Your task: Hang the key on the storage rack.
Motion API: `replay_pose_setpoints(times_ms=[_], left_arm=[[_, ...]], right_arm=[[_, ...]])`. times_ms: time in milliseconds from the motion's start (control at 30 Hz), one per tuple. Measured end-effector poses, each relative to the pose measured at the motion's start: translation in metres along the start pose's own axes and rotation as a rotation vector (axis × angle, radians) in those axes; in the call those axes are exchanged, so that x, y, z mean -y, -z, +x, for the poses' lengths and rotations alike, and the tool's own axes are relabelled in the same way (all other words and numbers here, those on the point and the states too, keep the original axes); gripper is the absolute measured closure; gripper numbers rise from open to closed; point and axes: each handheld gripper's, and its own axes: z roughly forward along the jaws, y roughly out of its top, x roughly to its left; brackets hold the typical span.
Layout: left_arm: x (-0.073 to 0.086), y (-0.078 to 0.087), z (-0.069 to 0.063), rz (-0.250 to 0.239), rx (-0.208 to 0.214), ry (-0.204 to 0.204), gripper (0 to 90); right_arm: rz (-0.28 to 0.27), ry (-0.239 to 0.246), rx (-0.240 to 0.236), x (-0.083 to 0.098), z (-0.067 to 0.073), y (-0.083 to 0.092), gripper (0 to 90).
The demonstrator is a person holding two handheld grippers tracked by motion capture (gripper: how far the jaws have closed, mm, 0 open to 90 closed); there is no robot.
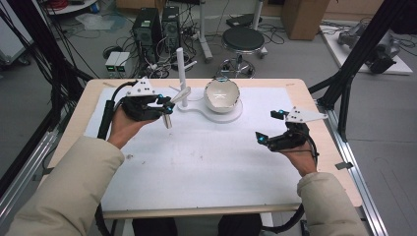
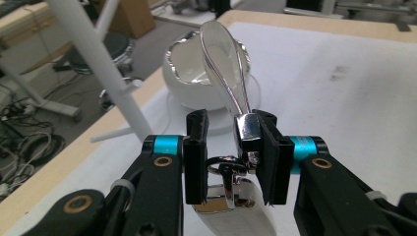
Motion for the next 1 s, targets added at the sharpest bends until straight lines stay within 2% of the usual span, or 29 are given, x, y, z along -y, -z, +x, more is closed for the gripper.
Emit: replay_pose_setpoints(times_ms=[67, 100, 200, 333, 400, 600, 667, 900, 1000], left_arm=[[0.000, 0.000, 0.001, -0.006, -0.033, 0.002, 68.4], [0.000, 0.000, 0.002, -0.024, -0.053, 0.019, 68.4], [0.000, -0.001, 0.004, -0.037, -0.081, 0.030, 68.4], [0.003, -0.003, 0.006, -0.050, -0.127, 0.039, 68.4], [0.004, -0.005, 0.008, -0.056, -0.134, 0.049, 68.4], [0.007, -0.012, 0.013, -0.072, -0.180, 0.069, 68.4], [0.008, -0.014, 0.014, -0.074, -0.180, 0.076, 68.4], [0.013, -0.022, 0.014, -0.068, -0.215, 0.072, 68.4], [0.015, -0.026, 0.013, -0.075, -0.235, 0.075, 68.4]], right_arm=[[-0.013, -0.004, 0.019, 0.005, -0.001, 0.005, 0.6], [-0.016, -0.010, 0.023, 0.008, -0.001, 0.007, 0.6], [-0.027, -0.026, 0.032, 0.016, -0.002, 0.012, 0.6], [-0.069, -0.055, 0.038, 0.027, -0.003, 0.018, 0.6], [-0.088, -0.073, 0.043, 0.032, -0.002, 0.021, 0.6], [-0.120, -0.077, 0.078, 0.047, 0.000, 0.028, 0.6], [-0.130, -0.080, 0.086, 0.051, 0.001, 0.029, 0.6], [-0.149, -0.104, 0.114, 0.063, 0.003, 0.031, 0.6], [-0.179, -0.117, 0.126, 0.068, 0.004, 0.034, 0.6]])
